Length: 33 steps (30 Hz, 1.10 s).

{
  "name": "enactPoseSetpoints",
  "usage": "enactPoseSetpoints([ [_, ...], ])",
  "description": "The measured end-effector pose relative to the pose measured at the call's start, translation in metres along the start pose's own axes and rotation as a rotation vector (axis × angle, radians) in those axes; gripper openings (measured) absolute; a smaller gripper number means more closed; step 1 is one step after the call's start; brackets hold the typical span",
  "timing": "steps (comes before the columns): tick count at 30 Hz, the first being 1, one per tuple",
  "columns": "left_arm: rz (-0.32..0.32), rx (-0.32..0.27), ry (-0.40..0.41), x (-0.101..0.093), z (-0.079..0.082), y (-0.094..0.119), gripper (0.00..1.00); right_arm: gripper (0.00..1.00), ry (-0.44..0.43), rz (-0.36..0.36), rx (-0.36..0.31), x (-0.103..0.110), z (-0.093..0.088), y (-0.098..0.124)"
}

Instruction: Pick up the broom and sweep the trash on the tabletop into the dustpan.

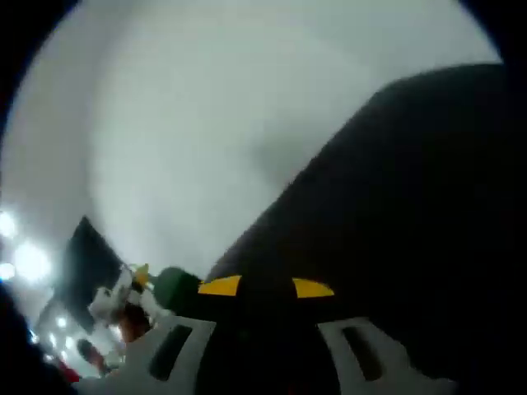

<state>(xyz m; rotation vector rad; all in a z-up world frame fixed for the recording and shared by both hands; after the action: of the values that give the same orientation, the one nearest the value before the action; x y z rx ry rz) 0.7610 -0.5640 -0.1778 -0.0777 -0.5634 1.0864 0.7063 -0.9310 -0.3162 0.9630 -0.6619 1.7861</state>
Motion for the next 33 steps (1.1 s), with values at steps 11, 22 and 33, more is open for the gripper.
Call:
enactPoseSetpoints([
  [11, -0.002, -0.007, -0.016, 0.0, -0.011, 0.011, 0.04, 0.31, -0.223, -0.005, 0.094, 0.022, -0.055, -0.006],
  [22, -0.036, 0.073, 0.104, 0.003, -0.041, -0.005, 0.04, 0.12, -0.368, -0.018, -0.018, 0.018, -0.054, -0.021],
  [33, -0.038, 0.099, 0.233, -0.011, -0.06, -0.039, 0.04, 0.12, -0.357, -0.159, -0.29, 0.0, -0.024, -0.004],
])
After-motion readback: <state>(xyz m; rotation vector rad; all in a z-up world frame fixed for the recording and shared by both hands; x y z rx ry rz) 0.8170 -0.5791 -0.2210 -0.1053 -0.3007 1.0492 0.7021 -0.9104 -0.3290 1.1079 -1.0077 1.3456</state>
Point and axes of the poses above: the point that each gripper's makers call its tool centre point, and the gripper's own axes: y roughly backward along the fingers, x roughly to its left, z roughly out of its top, the point moved 5 cm from there along y, roughly backward along the fingers, and after that the axes turned 10 degrees about -x, right-handed, at the moved point
